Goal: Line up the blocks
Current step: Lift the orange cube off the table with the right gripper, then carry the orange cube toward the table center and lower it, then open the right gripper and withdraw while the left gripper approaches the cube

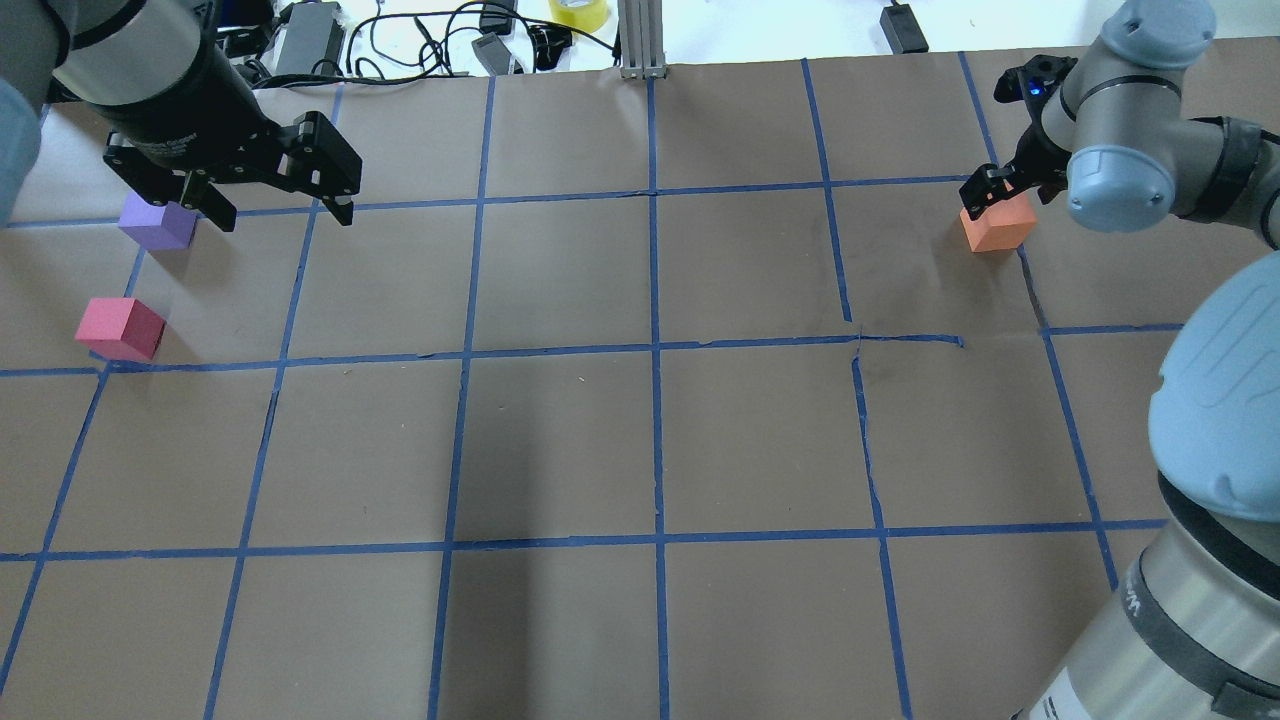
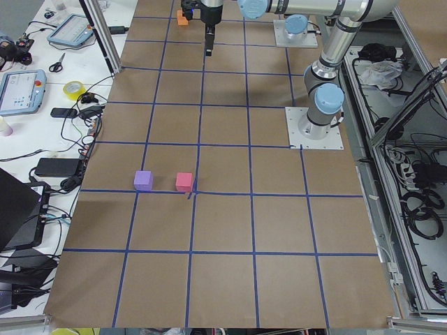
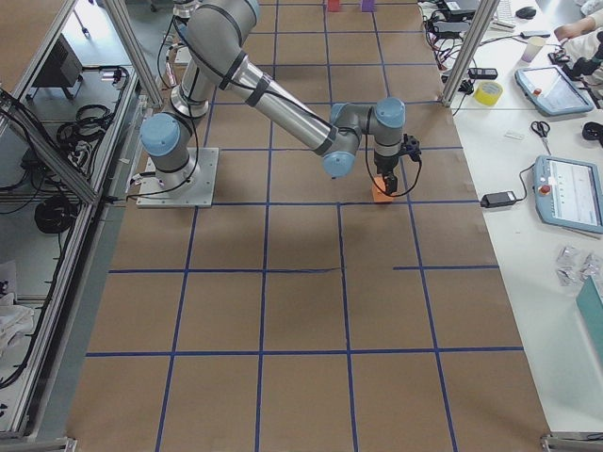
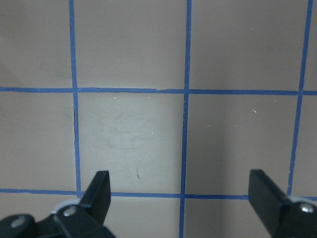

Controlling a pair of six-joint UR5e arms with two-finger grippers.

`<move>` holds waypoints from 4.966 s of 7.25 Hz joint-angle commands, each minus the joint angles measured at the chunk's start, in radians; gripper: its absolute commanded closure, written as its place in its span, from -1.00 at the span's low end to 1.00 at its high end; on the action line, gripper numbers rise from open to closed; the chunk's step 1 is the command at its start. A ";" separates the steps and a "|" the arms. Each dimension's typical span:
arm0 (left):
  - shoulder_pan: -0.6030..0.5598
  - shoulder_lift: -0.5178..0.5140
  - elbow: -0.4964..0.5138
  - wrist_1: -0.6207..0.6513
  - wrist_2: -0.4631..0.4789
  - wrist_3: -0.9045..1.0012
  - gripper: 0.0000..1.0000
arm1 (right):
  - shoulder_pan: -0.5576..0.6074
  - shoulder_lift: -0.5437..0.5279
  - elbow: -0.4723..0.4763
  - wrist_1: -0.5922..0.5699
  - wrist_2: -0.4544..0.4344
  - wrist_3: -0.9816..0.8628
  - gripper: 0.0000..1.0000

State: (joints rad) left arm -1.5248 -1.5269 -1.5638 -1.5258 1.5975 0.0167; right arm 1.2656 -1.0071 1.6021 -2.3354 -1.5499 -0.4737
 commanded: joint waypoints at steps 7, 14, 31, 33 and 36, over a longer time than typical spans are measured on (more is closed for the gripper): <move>0.000 0.001 0.001 -0.001 0.001 -0.001 -1.00 | 0.001 0.016 -0.002 -0.061 -0.004 0.041 1.00; 0.000 0.001 -0.001 -0.001 0.001 -0.001 -1.00 | 0.465 -0.090 -0.212 0.309 -0.085 0.553 1.00; 0.000 -0.007 0.001 0.004 0.005 -0.001 -1.00 | 0.706 0.072 -0.254 0.162 -0.082 0.885 -1.00; 0.000 -0.054 -0.016 0.164 0.001 0.002 -1.00 | 0.670 -0.061 -0.246 0.247 -0.026 0.781 -1.00; -0.006 -0.214 -0.025 0.310 -0.024 0.022 -1.00 | 0.551 -0.220 -0.245 0.563 0.022 0.556 -1.00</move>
State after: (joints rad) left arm -1.5269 -1.6652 -1.5874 -1.2831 1.5864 0.0334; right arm 1.8728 -1.1736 1.3561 -1.8972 -1.5627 0.1737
